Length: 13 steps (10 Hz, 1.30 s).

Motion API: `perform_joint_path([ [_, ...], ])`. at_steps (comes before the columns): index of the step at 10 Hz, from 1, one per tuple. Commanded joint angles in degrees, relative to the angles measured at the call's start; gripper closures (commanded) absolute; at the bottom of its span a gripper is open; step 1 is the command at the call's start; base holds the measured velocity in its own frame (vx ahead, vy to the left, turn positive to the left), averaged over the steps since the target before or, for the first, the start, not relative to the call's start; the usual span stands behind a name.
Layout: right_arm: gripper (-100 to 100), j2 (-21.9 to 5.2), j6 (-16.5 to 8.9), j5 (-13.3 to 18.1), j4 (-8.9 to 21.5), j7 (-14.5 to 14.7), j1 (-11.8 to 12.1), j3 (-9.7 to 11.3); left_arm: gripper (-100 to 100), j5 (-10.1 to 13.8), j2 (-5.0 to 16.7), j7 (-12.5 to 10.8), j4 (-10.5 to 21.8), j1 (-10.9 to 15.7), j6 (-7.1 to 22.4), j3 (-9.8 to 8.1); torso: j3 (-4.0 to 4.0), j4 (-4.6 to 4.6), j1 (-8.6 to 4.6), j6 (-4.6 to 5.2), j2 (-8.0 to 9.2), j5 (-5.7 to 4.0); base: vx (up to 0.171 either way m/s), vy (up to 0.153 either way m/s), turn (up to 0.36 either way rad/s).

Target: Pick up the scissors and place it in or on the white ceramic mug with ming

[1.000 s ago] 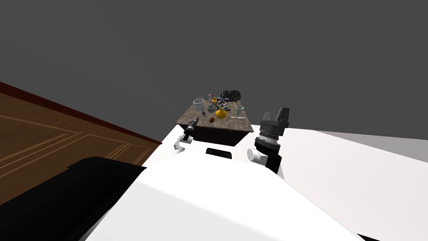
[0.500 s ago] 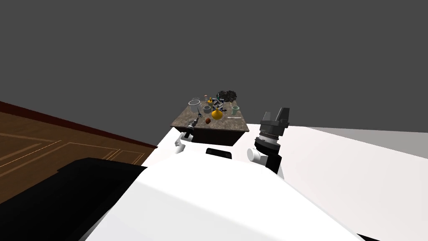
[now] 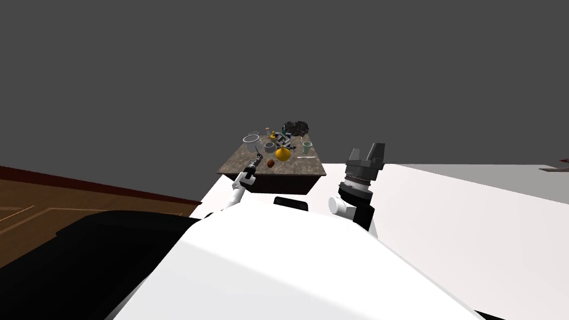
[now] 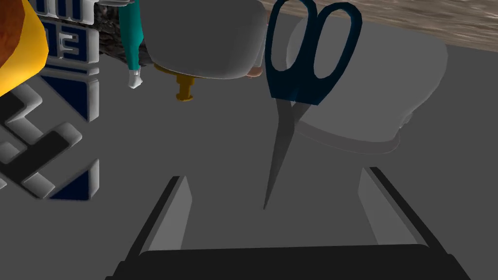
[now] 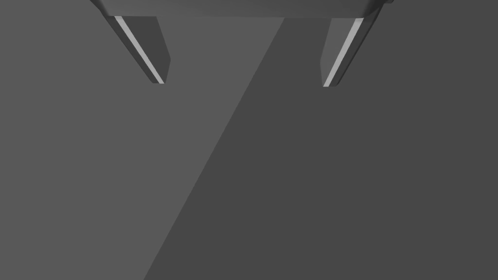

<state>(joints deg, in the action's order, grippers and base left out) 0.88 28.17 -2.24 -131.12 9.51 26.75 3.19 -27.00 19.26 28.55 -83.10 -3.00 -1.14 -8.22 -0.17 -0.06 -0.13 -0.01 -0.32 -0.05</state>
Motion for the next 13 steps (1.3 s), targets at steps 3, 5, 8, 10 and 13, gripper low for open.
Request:
perform_joint_path([
  [3, 0, 0.0, 0.0, 0.0, 0.0, 0.0, 0.0, 0.0, -100, -2.4, 2.2, 1.3, 3.6, 3.1, 3.4, -0.78, 0.01, 0.00, 0.09, -0.02, 0.02, 0.02, 0.084, -0.014, -0.089],
  [5, 0, 0.0, 0.0, 0.0, 0.0, 0.0, 0.0, 0.0, -100, -2.5, 2.8, 1.3, 4.1, 3.5, 3.9, -0.87, 0.02, 0.01, 0.27, -0.04, 0.04, 0.05, 0.066, 0.029, -0.031],
  [8, 0, 0.0, 0.0, 0.0, 0.0, 0.0, 0.0, 0.0, 100, -2.5, 2.9, 1.3, 4.1, 3.6, 4.1, -0.89, 0.19, 0.06, 0.15, -0.05, 0.35, 0.04, 0.003, 0.001, 0.000],
  [10, 0, 0.0, 0.0, 0.0, 0.0, 0.0, 0.0, 0.0, 100, -2.5, 2.9, 1.3, 4.1, 3.7, 4.1, -0.89, 0.22, 0.07, 0.14, -0.05, 0.39, 0.04, 0.000, 0.000, 0.000],
  [13, 0, 0.0, 0.0, 0.0, 0.0, 0.0, 0.0, 0.0, 0, -2.5, 2.9, 1.3, 4.1, 3.7, 4.1, -0.89, 0.22, 0.08, 0.14, -0.05, 0.39, 0.03, 0.000, 0.000, 0.000],
])
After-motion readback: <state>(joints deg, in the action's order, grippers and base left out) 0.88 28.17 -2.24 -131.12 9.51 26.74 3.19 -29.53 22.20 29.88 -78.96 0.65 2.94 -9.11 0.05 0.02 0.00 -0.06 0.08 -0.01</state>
